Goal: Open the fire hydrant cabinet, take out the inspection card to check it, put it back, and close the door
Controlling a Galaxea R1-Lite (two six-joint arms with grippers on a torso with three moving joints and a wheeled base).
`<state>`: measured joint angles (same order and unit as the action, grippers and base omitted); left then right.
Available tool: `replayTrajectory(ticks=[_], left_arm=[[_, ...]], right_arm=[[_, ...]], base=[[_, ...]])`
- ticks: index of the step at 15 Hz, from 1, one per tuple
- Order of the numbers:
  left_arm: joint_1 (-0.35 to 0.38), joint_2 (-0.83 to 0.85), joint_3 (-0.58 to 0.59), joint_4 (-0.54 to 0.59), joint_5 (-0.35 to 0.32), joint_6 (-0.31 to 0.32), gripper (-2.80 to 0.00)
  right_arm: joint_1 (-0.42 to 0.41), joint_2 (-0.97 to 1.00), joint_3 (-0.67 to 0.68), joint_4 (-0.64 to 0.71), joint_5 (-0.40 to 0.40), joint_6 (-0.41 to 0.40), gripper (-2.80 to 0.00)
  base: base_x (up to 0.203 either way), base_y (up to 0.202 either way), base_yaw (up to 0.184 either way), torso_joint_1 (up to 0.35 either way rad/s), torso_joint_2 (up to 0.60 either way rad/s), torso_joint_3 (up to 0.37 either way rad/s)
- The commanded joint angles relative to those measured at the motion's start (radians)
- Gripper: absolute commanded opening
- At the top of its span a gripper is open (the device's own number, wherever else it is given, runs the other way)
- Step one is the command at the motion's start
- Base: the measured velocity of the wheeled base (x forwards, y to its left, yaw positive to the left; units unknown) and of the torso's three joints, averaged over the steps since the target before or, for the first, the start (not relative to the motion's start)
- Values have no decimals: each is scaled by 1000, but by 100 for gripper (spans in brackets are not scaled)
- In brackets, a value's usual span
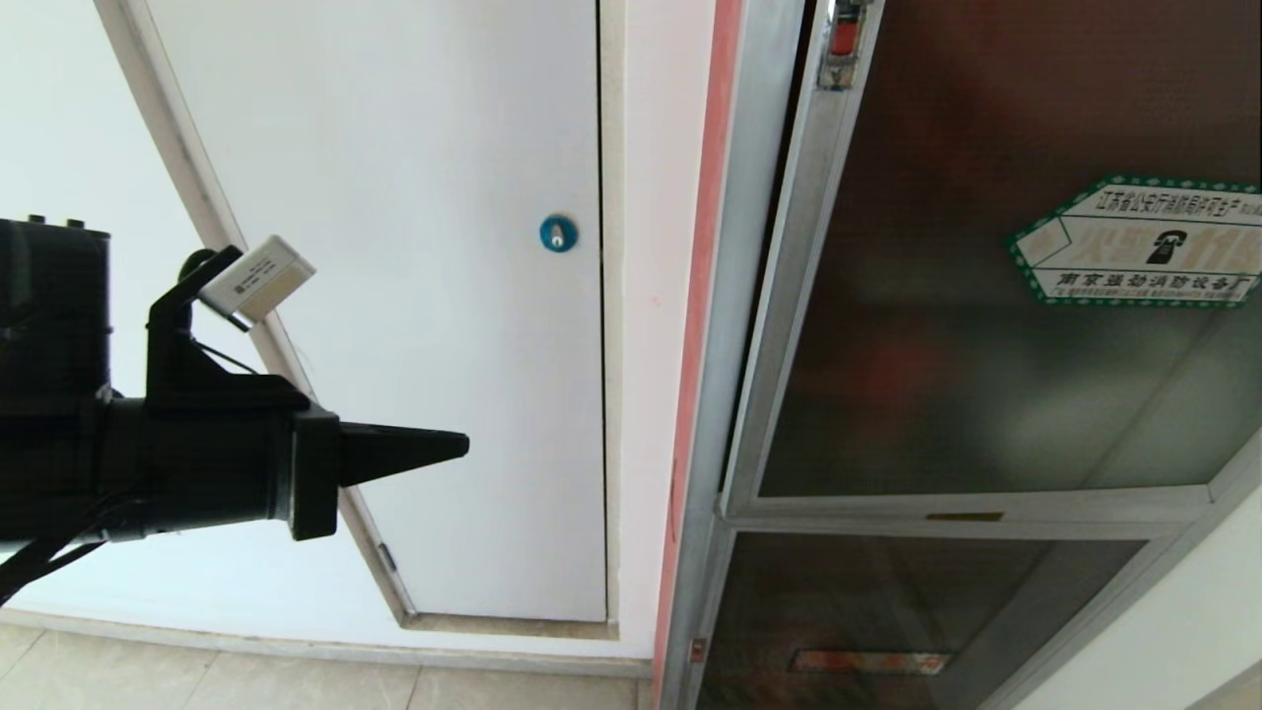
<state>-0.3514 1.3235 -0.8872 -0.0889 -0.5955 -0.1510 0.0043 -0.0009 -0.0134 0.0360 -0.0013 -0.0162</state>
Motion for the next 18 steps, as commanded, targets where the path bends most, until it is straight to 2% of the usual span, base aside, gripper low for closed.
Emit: replayTrajectory(ticks=[1,6,12,16,18], left_arm=[[-19,92,-57,-1,-4,-3,-280],[-129,200,-200,0,0,-31,-280],[-168,377,-453,3,8,-90,-280],[-196,425,-512,3,12,-94,-280],[-224,475,-585,3,44,-93,-280]], right_arm=[[0,-1,0,1,0,-1,-280],[0,-1,0,1,0,1,-280],[0,-1,0,1,0,1,-280],[0,-1,0,-1,0,1,-280],[0,-1,0,-1,0,1,-280]], base=[[0,0,0,0,0,0],[0,0,0,0,0,0],[0,0,0,0,0,0],[0,0,0,0,0,0],[0,0,0,0,0,0]])
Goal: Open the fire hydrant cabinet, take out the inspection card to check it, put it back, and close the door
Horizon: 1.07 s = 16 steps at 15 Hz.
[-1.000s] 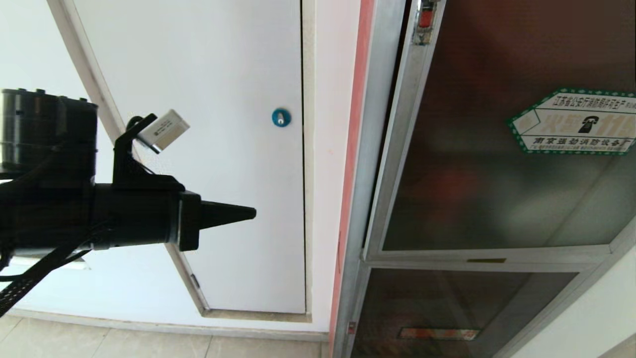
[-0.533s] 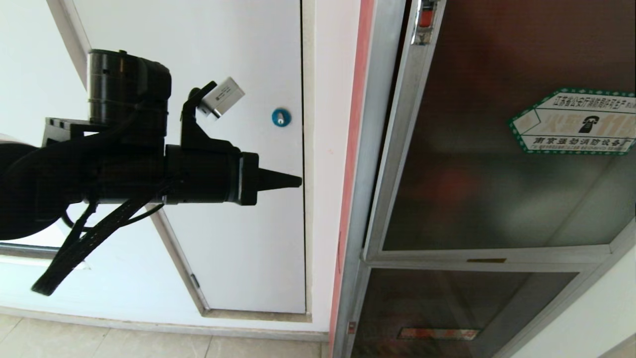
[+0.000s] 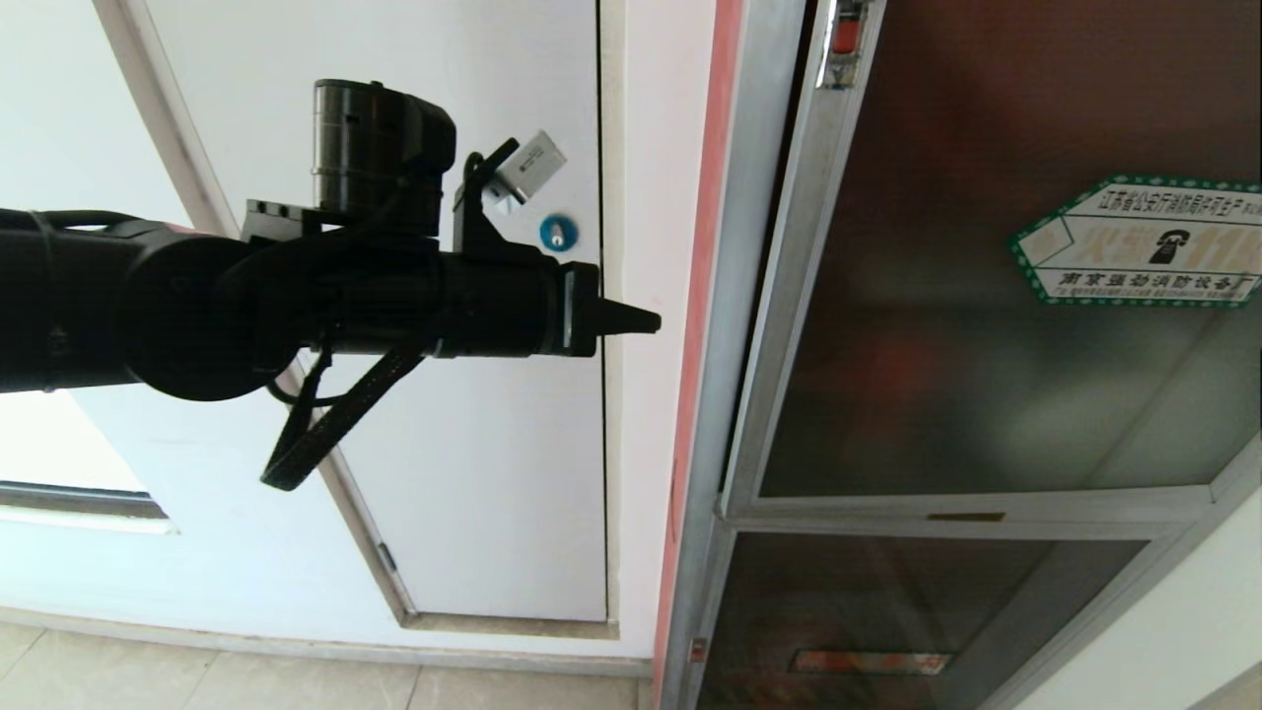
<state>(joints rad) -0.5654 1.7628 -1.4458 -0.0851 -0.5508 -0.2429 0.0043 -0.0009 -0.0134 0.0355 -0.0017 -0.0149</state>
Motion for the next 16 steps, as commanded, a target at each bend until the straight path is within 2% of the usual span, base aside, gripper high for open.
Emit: replayTrajectory(ticks=[1,4,8,15,16], left_arm=[[-20,50,-45,0,17,-1,-280],[-46,105,-142,6,36,-2,-280],[-71,173,-213,-1,116,1,-280],[-73,246,-315,3,130,7,-280],[-73,250,-324,4,151,7,-280]], right_arm=[[0,-1,0,1,0,-1,-280],[0,-1,0,1,2,0,-280],[0,-1,0,1,0,-2,-280],[0,-1,0,1,0,0,-280],[0,-1,0,1,0,0,-280]], base=[[0,0,0,0,0,0],[0,0,0,0,0,0],[0,0,0,0,0,0],[0,0,0,0,0,0],[0,0,0,0,0,0]])
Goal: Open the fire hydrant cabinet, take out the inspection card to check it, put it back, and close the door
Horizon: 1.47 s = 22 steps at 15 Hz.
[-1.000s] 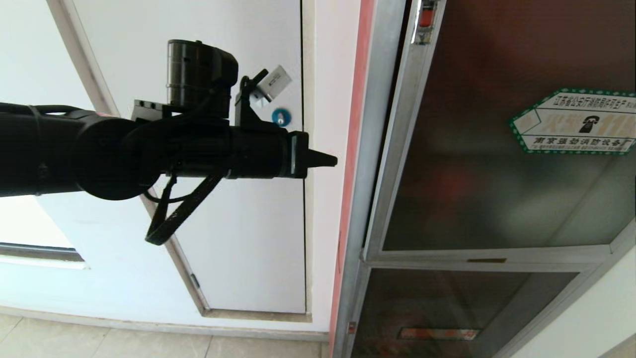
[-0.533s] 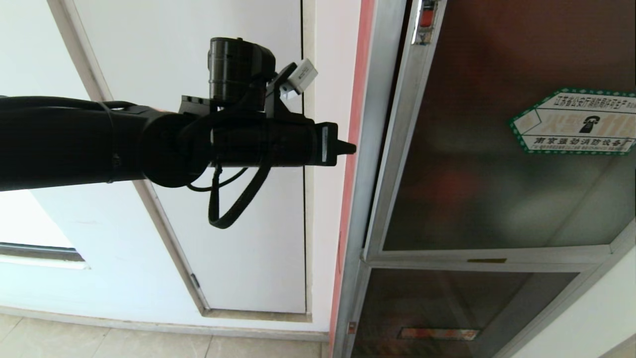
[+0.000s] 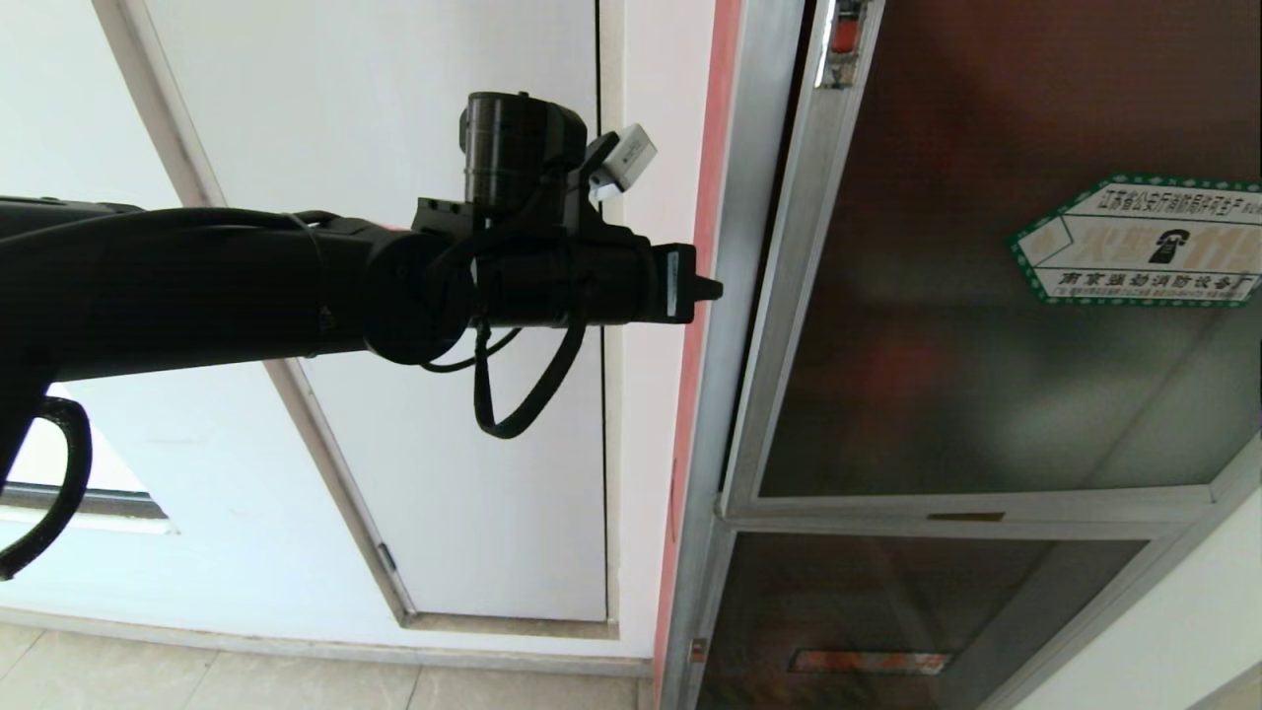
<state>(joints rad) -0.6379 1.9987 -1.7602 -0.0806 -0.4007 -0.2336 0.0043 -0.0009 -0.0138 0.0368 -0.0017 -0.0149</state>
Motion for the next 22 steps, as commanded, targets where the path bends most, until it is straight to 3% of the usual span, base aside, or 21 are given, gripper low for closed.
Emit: replayTrajectory(ticks=[1,22], left_arm=[[-3,20,-18,-2,17,5,-280],[-49,153,-114,-7,56,36,-280]], right_arm=[[0,-1,0,0,0,0,-280],[0,-1,0,0,0,0,-280]], base=[[0,0,0,0,0,0],[0,0,0,0,0,0]])
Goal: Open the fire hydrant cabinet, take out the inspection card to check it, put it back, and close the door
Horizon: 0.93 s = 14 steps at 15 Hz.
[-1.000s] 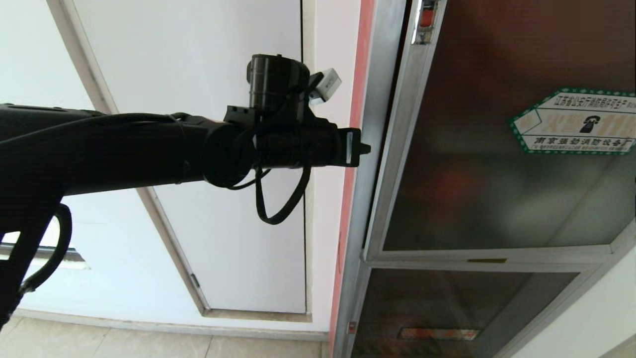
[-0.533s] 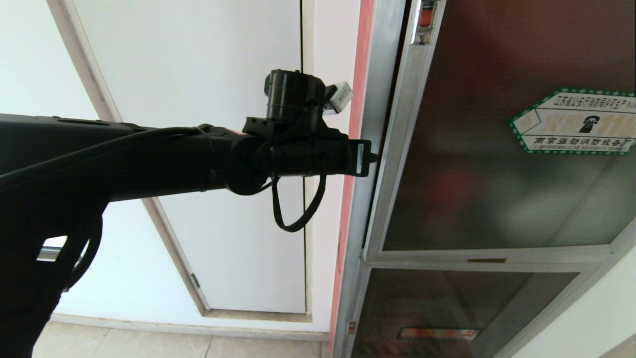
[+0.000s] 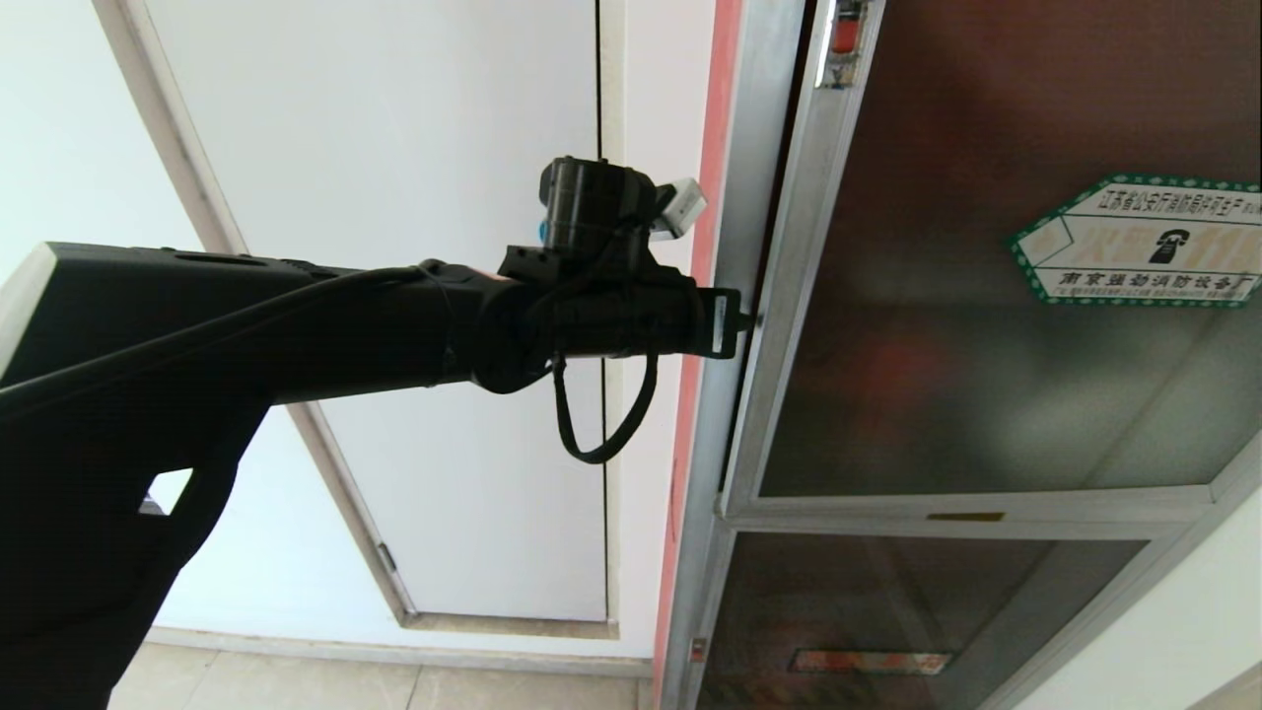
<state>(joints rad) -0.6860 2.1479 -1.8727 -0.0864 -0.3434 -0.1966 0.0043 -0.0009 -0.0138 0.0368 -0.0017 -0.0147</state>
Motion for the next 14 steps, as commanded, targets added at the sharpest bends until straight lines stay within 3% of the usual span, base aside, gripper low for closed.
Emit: replayTrajectory(ticks=[1,10,14], left_arm=[[-1,6,-3,-1,-2,-1,-280],[-14,26,-34,1,-3,-7,-280],[-52,-6,17,6,0,-21,-280]], right_arm=[[0,-1,0,0,0,-1,-280],[0,-1,0,0,0,-1,-280],[0,-1,0,-2,0,-1,-280]], base=[[0,0,0,0,0,0],[0,0,0,0,0,0],[0,0,0,0,0,0]])
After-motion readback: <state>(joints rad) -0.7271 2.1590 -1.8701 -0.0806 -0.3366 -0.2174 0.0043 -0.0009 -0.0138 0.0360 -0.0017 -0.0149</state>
